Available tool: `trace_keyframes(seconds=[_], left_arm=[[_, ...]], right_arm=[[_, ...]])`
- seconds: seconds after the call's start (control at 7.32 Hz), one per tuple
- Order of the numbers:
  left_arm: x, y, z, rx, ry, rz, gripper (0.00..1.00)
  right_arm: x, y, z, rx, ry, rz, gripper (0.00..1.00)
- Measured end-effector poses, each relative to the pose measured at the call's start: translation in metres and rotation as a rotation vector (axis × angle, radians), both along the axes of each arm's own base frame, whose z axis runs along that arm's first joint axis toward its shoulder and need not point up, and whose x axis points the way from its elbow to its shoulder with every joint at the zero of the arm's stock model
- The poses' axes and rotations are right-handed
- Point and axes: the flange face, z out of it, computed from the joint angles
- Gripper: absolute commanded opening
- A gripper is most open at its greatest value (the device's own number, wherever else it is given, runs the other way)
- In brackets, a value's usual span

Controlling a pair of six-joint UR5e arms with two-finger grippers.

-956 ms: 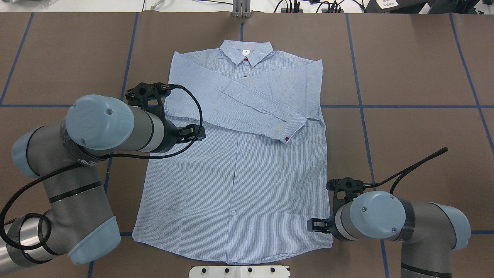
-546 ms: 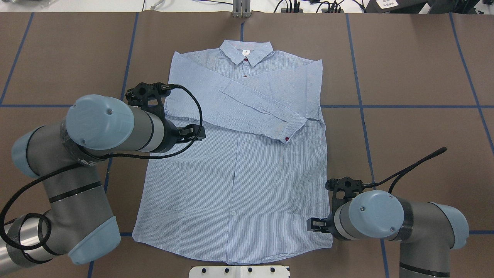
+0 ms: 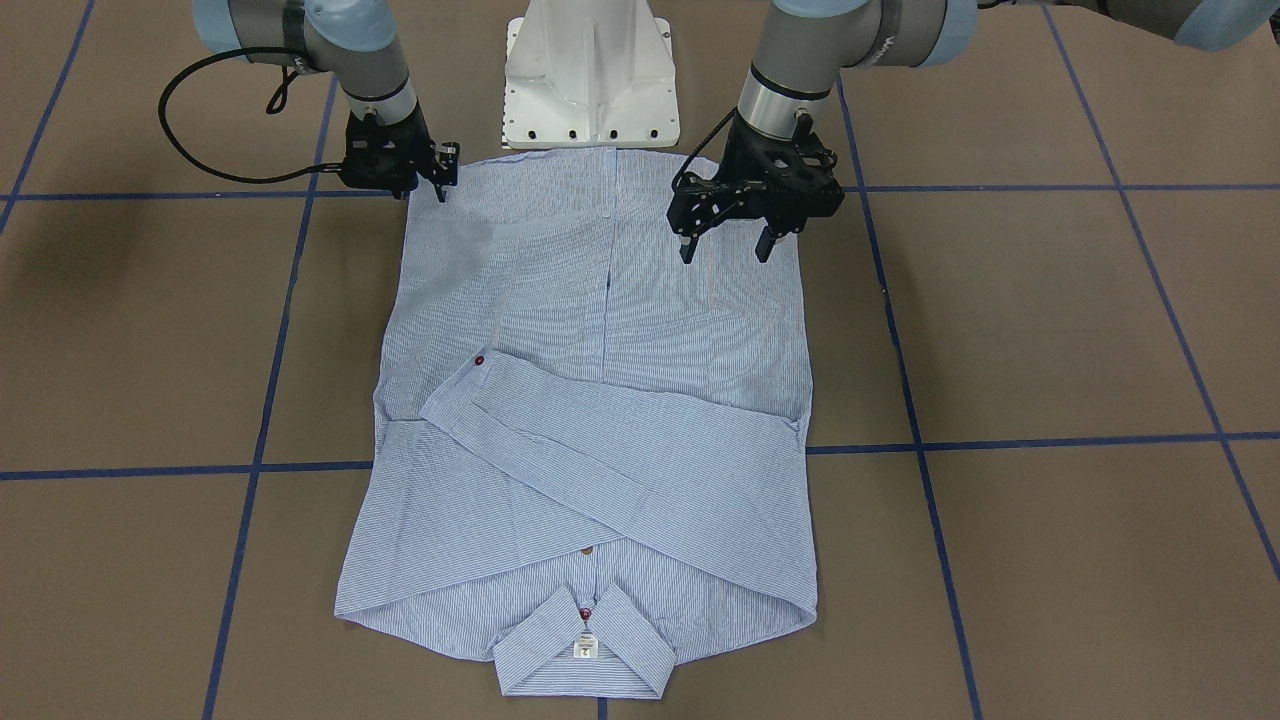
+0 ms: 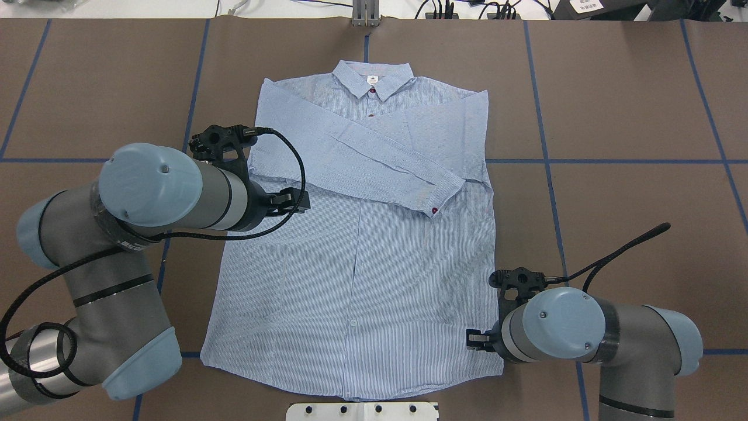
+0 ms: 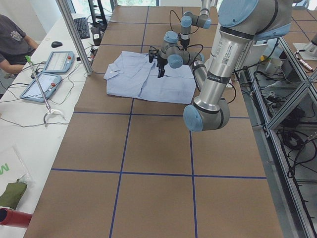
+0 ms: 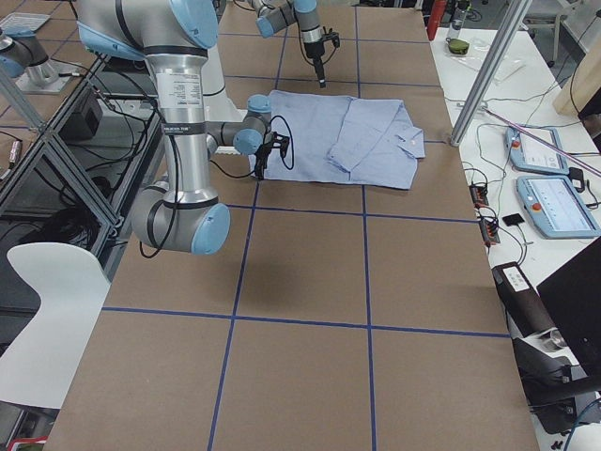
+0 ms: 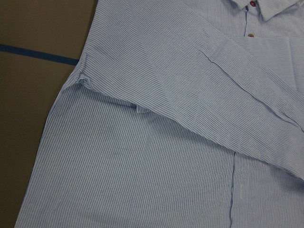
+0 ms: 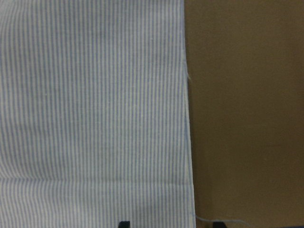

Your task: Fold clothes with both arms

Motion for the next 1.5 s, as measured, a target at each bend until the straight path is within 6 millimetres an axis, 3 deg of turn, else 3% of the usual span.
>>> trace_keyframes(seconds=[0.27,0.55,0.96,1.23,1.37,1.5], left_arm=[[-0.0003,0.0001,-0.0001,0.0,0.0,0.0,1.0],[-0.0004,0.0001,-0.0001,0.001,0.0,-0.001,1.0],[-0.0006,0.0001,-0.0003,0.0,0.001,-0.002,1.0],[-0.0008,0.0002,-0.0006,0.0,0.002,-0.002,1.0],[-0.0007,0.0003,-0.0006,0.0,0.002,-0.002,1.0],[-0.0004,0.0006,-0.0005,0.0,0.001,-0.001,1.0]], right_arm=[[0.0007,-0.0003,-0.0006,-0.001,-0.001,0.001,0.54],[0.0007,-0.0006,-0.0007,-0.001,-0.001,0.002,0.38],[0.0007,-0.0006,-0.0009,-0.002,-0.002,0.003,0.24],[0.0011,-0.0009,-0.0015,-0.002,-0.004,0.005,0.25],[0.0014,-0.0013,-0.0016,-0.002,-0.004,0.005,0.41],[0.0022,-0.0015,-0.0006,-0.002,-0.003,0.006,0.48]])
